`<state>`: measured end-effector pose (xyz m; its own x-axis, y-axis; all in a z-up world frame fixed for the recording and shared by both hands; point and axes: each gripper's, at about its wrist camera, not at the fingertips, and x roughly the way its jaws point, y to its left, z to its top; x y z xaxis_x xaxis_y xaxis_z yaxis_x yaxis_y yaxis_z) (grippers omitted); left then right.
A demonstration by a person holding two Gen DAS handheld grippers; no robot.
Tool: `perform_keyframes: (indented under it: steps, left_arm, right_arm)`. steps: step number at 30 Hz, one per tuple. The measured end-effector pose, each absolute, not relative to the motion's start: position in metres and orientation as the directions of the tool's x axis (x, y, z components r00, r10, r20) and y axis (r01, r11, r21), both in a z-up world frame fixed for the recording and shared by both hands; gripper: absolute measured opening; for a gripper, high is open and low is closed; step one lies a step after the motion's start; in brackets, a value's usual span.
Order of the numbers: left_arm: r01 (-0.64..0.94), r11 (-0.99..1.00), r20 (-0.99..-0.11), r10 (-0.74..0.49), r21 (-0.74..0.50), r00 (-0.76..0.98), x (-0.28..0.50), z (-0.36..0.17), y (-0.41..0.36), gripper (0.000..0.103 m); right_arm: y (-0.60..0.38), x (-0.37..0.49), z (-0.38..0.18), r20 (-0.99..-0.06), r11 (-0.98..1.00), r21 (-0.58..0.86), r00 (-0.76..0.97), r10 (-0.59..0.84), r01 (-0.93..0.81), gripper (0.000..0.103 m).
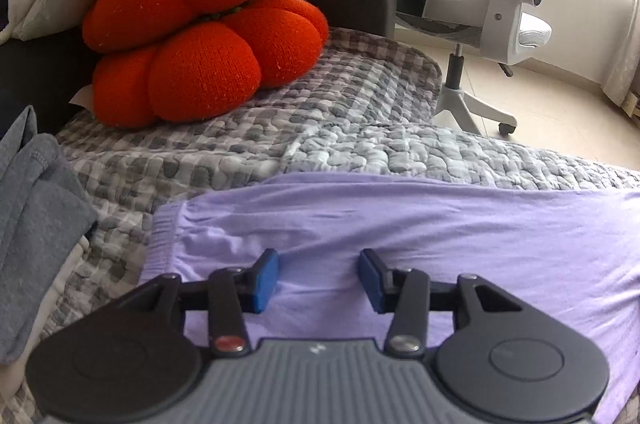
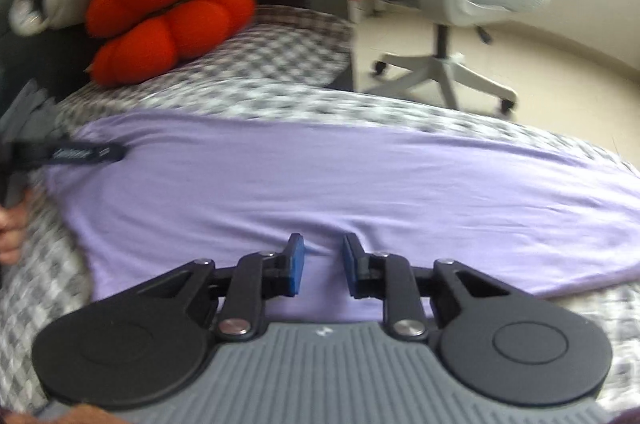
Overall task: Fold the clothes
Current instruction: 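Open both grippers and release the lavender garment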
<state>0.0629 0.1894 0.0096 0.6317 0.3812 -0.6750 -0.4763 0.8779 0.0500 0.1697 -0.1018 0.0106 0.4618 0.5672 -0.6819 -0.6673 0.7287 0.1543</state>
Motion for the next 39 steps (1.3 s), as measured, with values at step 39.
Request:
perform_keyframes:
  steps: [39]
  left_arm:
    - [-0.414,0.901,-0.688,0.384,0.133,0.615,0.073,0.012,0.095,0.053]
  right_arm:
    - [-0.307,0.274,0.000,-0.702,0.962,0.265,0.698,0.141,0.072,0.051]
